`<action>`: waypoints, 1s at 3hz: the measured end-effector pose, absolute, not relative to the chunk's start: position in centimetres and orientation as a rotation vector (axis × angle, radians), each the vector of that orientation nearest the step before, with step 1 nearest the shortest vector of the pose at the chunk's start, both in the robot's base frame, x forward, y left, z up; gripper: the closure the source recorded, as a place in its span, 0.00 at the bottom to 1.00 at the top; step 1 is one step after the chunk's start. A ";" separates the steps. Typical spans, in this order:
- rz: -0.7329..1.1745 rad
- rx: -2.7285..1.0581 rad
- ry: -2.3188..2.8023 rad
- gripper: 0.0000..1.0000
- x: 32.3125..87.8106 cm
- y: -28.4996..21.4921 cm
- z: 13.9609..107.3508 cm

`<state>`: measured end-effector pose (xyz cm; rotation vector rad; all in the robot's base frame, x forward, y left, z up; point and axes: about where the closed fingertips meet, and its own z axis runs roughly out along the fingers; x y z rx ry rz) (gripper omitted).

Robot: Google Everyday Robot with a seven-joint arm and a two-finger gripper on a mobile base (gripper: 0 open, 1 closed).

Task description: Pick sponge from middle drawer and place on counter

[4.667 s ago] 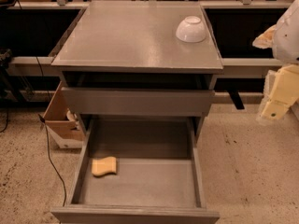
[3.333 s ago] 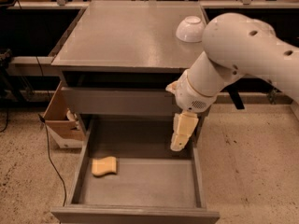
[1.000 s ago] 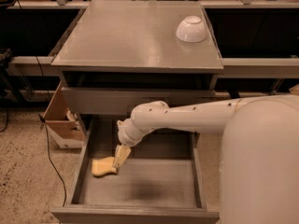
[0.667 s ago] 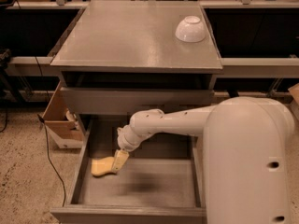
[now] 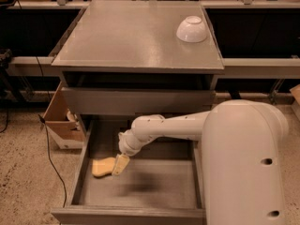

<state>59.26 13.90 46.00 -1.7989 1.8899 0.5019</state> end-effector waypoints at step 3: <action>0.610 -1.703 1.847 0.00 58.2 19.1 38.9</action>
Offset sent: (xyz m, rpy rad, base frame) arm -0.0114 0.0616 -0.0855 0.1445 0.0182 -0.0341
